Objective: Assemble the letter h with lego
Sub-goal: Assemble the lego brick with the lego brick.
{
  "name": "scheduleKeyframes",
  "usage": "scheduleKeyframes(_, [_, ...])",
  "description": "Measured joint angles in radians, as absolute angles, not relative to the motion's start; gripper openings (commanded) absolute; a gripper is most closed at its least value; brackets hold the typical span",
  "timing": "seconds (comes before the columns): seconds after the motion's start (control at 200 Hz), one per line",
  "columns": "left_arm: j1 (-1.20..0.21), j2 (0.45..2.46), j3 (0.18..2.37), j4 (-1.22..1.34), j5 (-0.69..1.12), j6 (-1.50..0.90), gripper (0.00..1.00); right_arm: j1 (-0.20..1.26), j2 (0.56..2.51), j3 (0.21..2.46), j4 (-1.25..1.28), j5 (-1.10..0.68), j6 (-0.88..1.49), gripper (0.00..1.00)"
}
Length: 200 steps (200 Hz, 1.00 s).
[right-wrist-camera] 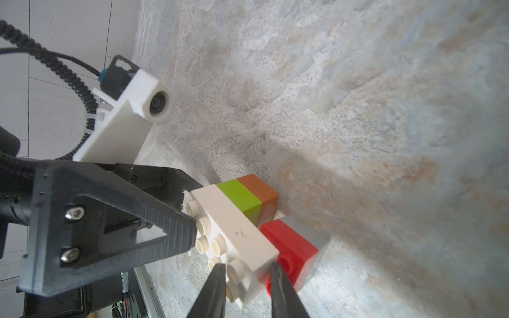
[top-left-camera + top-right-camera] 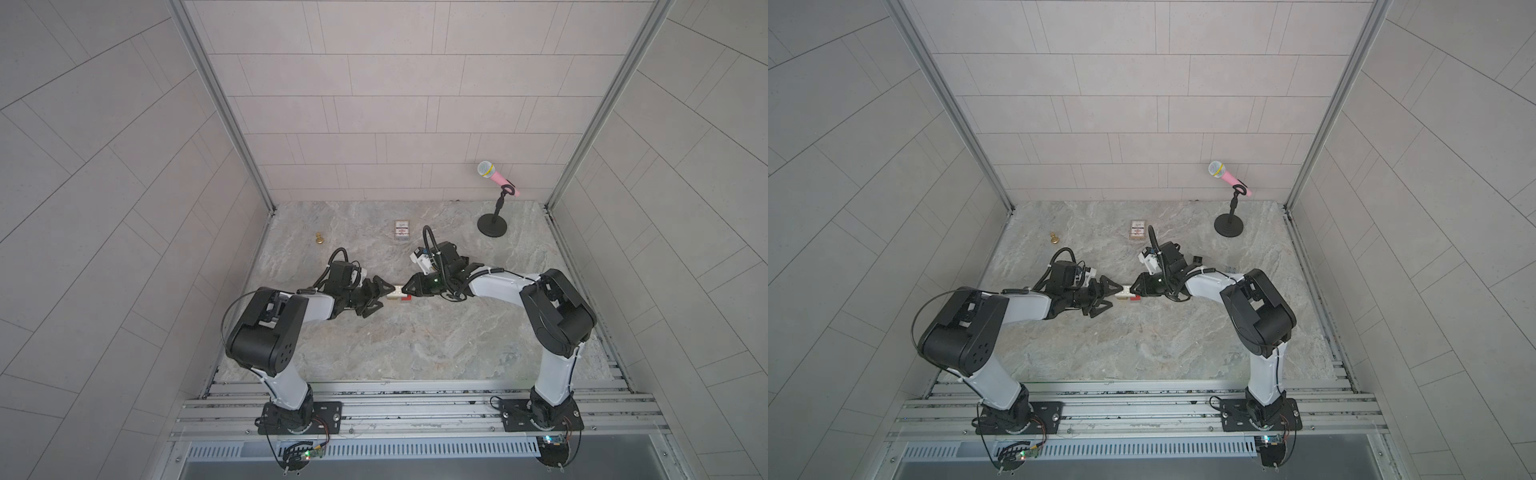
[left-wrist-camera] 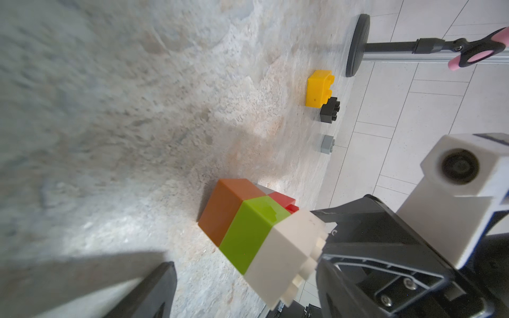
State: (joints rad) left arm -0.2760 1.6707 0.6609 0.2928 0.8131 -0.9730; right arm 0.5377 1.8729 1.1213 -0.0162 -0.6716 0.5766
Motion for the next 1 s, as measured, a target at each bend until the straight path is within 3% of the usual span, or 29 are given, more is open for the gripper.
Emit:
scheduleKeyframes(0.495, [-0.292, 1.634, 0.827, -0.025, 0.736, -0.842, 0.80, 0.523, 1.897, 1.160, -0.058, -0.707, 0.585, 0.30])
scheduleKeyframes(1.001, [-0.296, 1.751, 1.026, -0.289, 0.678, -0.700, 0.73, 0.503, 1.919, 1.222, -0.157, -0.720, 0.592, 0.37])
